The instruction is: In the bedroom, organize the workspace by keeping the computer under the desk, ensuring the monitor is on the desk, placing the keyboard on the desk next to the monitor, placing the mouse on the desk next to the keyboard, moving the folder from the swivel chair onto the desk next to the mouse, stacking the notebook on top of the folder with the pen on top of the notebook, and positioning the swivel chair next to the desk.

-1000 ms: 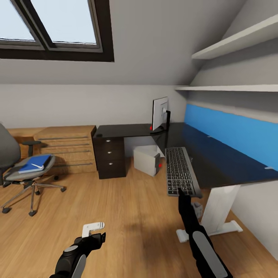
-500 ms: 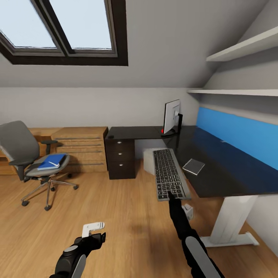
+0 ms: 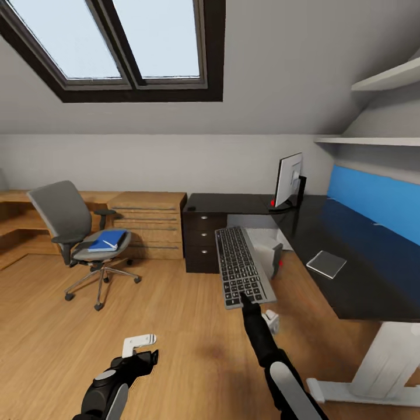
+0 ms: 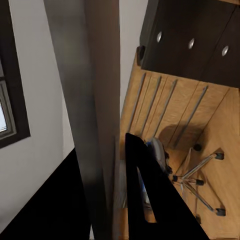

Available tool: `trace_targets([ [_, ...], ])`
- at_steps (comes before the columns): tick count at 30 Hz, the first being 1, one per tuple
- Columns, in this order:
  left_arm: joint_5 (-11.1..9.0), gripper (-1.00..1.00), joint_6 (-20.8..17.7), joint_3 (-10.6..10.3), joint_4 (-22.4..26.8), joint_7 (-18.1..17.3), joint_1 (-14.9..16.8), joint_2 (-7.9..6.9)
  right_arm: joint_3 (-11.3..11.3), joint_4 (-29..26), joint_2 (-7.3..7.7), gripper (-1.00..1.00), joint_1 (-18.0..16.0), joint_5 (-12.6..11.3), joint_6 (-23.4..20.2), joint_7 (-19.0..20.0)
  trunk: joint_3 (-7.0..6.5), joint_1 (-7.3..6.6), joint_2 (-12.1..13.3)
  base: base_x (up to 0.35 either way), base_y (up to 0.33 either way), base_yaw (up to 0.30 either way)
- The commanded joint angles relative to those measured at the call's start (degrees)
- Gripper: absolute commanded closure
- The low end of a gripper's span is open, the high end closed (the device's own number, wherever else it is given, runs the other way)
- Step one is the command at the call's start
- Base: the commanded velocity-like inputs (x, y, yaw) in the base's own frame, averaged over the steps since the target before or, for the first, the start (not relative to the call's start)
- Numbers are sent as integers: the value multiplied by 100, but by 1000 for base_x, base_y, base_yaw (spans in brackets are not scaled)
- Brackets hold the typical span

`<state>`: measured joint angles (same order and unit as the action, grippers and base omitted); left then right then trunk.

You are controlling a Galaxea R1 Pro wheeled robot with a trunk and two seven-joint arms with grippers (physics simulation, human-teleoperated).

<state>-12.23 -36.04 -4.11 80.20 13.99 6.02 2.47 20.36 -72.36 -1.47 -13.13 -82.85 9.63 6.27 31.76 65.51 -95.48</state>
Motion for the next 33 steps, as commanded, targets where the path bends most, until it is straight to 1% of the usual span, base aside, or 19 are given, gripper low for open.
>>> trace_targets([
  [1, -60, -100, -17, -7, 4, 51, 4, -1, 19, 1, 5, 100, -4, -65, 28, 57, 6, 3, -3, 284, 161, 202],
  [3, -60, -100, -17, -6, 4, 51, 4, -1, 60, -1, 25, 100, -5, -61, 12, 66, 6, 3, -3, 290, 167, 114],
  [9, -60, -100, -17, -37, 5, 56, 4, 6, 89, 9, 64, 100, -5, -57, 4, 81, 6, 3, -3, 297, 145, 31],
  [23, -52, -100, -10, -54, 5, 70, 4, 13, 74, 29, 59, 100, -5, -65, 39, 93, 6, 3, -3, 320, 10, 1],
  [33, -52, -100, 43, -55, 5, 60, 4, 10, 66, 29, 59, 100, -5, -65, 47, 93, -174, -217, 398, 320, 0, 0],
])
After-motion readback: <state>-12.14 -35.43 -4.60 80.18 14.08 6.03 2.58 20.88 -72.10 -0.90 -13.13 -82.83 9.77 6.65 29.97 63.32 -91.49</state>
